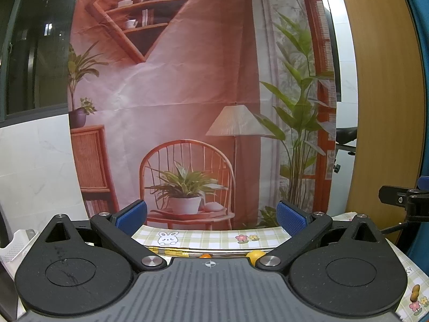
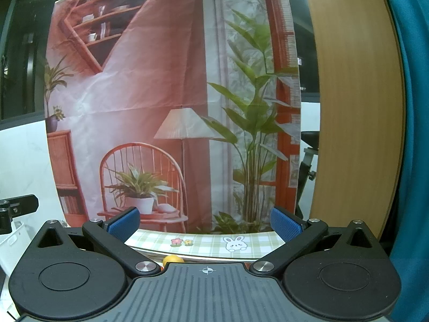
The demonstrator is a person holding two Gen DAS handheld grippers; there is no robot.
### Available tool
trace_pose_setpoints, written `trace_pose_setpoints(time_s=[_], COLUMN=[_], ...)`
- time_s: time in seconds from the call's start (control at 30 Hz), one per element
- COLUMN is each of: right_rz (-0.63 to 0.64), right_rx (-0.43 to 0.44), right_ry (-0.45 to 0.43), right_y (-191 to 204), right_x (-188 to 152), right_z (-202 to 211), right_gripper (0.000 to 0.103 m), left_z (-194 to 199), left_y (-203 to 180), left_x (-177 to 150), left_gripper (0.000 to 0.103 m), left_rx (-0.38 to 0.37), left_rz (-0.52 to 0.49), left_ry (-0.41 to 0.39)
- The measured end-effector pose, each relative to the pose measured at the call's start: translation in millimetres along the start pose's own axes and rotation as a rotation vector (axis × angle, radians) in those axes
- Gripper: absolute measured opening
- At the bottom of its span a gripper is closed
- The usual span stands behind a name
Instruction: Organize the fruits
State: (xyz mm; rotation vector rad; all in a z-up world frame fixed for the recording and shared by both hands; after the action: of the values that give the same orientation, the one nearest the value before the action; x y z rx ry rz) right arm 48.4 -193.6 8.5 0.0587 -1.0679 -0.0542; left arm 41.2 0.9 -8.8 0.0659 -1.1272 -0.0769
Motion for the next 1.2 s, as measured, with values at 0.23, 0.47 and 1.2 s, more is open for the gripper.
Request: trace_pose_setpoints(time_s=[0.23, 0.47, 1.2], right_rz=[-0.002, -0.003, -0.007], right_rx=[0.002, 0.002, 0.005], right_ry=[0.001, 0.0, -0.004], right_y=[-1.0, -1.4, -3.4], right_x=[0.1, -0.2, 1.5], right_z=[0.5, 1.0, 3.3], right_gripper=[0.103, 0.103, 0.103], left_z=[0.0, -0.1, 1.9], left_y=[-0.2, 0.2, -0.7], left_x=[0.1, -0.3, -0.7], left_gripper=[0.103, 0.103, 0.103], left_rx=[0.001, 0.0, -0.007], left_rz=[0.0, -0.001, -0.005], left_ry=[0.0, -0.001, -0.007])
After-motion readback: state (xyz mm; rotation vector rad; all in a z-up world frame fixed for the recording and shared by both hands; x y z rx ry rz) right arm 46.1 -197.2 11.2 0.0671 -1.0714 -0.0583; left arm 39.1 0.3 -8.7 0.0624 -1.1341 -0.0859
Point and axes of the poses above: each gripper's, at about its wrist camera, not at the fingertips, and z roughly against the way its jaws point, y to its left, x to its top, the point moved 4 cm from there along -z, roughly the way its jaws point, and after that the axes turned 11 degrees about y, right-handed, at the moved point
